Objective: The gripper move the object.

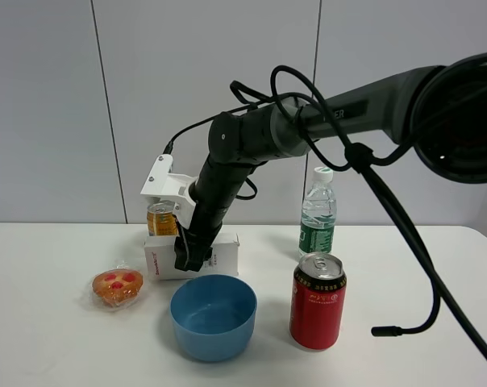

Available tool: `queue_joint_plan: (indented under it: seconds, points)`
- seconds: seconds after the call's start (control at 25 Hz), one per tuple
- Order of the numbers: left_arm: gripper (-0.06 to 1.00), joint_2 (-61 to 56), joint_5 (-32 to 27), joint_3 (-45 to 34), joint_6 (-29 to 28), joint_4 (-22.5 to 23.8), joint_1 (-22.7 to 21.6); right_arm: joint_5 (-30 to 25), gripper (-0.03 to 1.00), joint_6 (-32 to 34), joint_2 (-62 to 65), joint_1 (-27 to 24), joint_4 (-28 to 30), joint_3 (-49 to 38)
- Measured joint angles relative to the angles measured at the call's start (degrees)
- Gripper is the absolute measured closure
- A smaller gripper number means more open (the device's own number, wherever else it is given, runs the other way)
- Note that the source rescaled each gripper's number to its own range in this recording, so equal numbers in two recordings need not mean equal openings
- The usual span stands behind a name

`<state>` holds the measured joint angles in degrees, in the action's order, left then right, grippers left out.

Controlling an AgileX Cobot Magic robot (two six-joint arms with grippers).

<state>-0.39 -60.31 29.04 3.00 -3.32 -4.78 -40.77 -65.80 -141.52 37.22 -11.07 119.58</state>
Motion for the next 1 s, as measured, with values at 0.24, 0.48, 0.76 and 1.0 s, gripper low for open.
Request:
queue_joint_plan:
  seconds: [0.24,0.48,0.76,1.0]
  points:
    - [-0.06,0.0,0.0,0.0,0.0,0.0,0.0,0.01,0.09,4.28,6.7,0.0,-0.06,0.0]
    - [-0.06,0.0,0.0,0.0,0.0,0.0,0.0,-0.67,0.07,16.02,20.1,0.0,-0.14,0.0]
    - [-0.06,0.0,0.0,0.0,0.0,0.0,0.0,-6.74,0.07,33.18,35.57,2.11,6.69,0.18]
    - [-0.06,0.0,0.0,0.0,0.0,0.0,0.0,-18.41,0.07,49.6,42.18,4.6,22.69,0.18]
